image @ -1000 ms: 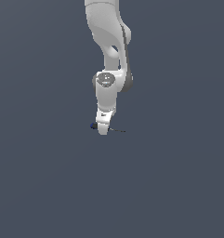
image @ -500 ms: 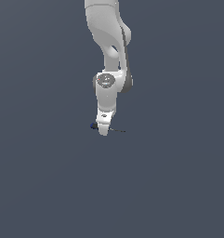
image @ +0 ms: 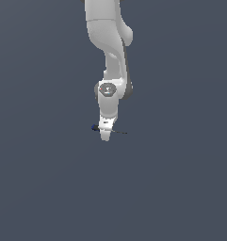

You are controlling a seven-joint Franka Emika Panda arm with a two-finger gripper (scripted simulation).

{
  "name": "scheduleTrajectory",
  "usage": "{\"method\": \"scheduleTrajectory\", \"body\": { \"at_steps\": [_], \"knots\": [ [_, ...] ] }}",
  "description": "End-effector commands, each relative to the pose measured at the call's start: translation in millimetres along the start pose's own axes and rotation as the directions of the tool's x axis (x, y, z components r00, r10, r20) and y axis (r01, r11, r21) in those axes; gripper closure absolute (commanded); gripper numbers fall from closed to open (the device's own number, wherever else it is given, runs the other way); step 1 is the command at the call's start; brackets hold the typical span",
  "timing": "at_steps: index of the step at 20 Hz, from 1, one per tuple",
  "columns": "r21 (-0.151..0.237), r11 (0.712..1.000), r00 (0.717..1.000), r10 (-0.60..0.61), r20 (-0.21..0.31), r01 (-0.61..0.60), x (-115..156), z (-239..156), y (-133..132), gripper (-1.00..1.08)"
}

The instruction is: Pick up the object and move it to a goal position.

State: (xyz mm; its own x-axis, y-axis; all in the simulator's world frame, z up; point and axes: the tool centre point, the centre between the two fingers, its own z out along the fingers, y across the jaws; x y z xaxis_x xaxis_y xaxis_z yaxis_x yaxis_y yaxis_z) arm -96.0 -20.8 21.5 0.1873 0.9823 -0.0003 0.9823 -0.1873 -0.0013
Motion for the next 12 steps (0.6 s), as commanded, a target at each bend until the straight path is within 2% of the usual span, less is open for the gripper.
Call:
{"method": "scheduleTrajectory", "body": {
  "at_steps": [1,4,5,12],
  "knots": [
    [-0.001,1.000,1.000,-0.001,0.000,0.001,0.0,6.4,0.4,-0.92],
    [-0.001,1.000,1.000,-0.001,0.000,0.001,-0.1,8.8,0.5,-0.92],
    [-0.001,1.000,1.000,-0.001,0.000,0.001,-0.1,8.8,0.5,1.08],
    [-0.001,1.000,1.000,-0.001,0.000,0.001,-0.1,8.8,0.5,1.08]
  ]
}}
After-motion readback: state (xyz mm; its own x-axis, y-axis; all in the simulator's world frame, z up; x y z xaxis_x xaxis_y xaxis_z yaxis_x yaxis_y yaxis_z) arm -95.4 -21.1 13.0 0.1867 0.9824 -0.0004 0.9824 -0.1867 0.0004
